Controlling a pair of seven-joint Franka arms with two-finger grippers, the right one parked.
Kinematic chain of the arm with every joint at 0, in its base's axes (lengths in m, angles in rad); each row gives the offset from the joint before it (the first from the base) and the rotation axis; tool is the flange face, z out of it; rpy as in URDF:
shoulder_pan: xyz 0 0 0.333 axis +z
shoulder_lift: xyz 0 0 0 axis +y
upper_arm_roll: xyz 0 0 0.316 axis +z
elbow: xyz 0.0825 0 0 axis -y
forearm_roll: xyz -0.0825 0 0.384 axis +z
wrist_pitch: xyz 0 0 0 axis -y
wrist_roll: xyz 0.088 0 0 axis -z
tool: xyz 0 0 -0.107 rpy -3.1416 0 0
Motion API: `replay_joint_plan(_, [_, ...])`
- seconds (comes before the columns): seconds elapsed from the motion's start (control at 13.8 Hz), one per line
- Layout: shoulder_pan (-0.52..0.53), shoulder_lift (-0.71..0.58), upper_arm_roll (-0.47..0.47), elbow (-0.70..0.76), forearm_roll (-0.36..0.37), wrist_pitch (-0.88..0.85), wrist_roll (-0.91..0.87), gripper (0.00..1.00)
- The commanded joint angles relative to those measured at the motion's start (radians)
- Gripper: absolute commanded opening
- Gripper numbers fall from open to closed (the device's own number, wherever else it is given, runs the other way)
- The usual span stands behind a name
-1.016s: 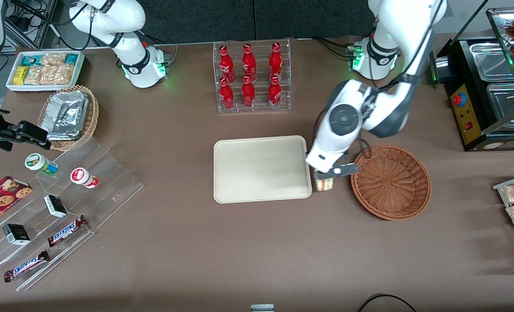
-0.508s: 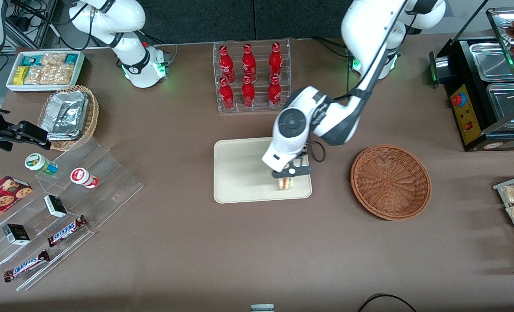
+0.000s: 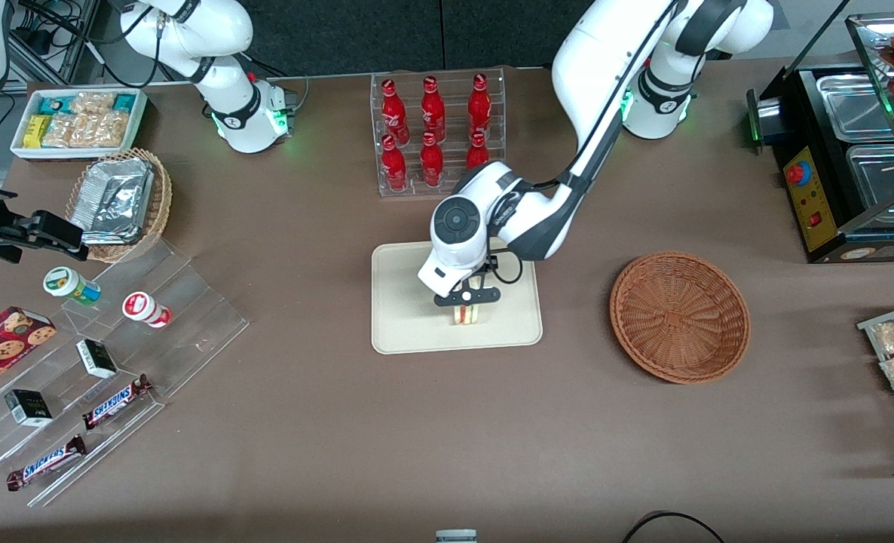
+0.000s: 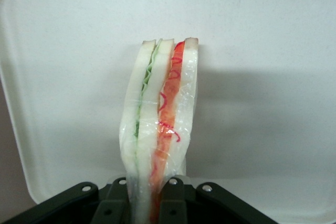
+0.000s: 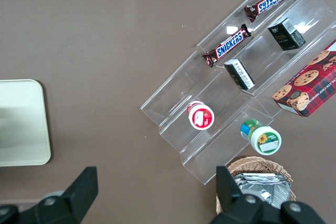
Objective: Place sandwich from basket to tray
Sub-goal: 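Lower the sandwich onto the tray and open the left gripper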
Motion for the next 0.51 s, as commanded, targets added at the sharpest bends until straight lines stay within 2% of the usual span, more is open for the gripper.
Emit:
replay_joint_plan(0.0, [-0.019,0.030,0.016,0.044,-0.010,-0.015,-0.013,0.00])
replay_joint_plan(0.22, [-0.032,0.056,0.017,0.050,0.011,-0.006,-0.052,0.00])
replay_joint_plan(0.29, [-0.033,0.057,0.017,0.050,0.019,-0.004,-0.070,0.04])
replay_joint_plan(0.36, [-0.033,0.057,0.017,0.050,0.019,-0.004,-0.081,0.45])
replay_joint_plan(0.44, [-0.033,0.059,0.017,0.050,0.019,-0.003,-0.073,0.99])
